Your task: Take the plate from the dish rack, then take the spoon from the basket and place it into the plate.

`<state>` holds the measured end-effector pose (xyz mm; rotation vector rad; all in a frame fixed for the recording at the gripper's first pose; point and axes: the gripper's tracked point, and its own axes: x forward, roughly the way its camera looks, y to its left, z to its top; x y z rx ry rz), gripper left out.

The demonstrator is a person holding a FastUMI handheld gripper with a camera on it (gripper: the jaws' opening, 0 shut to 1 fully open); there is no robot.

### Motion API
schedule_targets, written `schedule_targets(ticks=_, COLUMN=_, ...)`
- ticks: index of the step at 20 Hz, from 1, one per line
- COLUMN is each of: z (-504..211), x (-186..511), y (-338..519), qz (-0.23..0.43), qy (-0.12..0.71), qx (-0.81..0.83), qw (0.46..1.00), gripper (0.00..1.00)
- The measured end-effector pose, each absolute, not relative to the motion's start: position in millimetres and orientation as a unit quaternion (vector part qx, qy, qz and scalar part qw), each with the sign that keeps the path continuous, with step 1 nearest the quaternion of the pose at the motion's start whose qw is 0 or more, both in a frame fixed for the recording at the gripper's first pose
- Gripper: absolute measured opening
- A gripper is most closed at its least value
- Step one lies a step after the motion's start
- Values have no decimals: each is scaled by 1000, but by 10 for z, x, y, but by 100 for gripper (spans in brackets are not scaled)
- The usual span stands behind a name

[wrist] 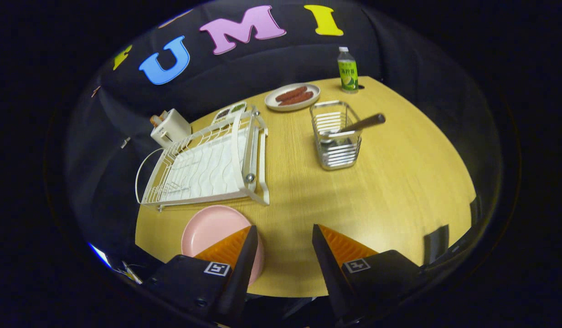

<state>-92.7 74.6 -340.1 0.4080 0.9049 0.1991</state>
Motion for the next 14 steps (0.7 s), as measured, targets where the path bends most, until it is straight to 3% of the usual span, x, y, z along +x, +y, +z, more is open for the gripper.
schedule_targets(ticks=5, z=-3145, x=-408, y=-27, qz=62, qy=382, qx=153, qw=909, gripper=75)
schedule_targets(ticks=11, z=-3516, x=59, y=-265, qz=61, qy=402, qx=141, qw=903, gripper=70)
schedule_targets(ticks=14, z=-3691, x=192, y=-239, qz=69, qy=413, qx=133, qw=898, gripper=56)
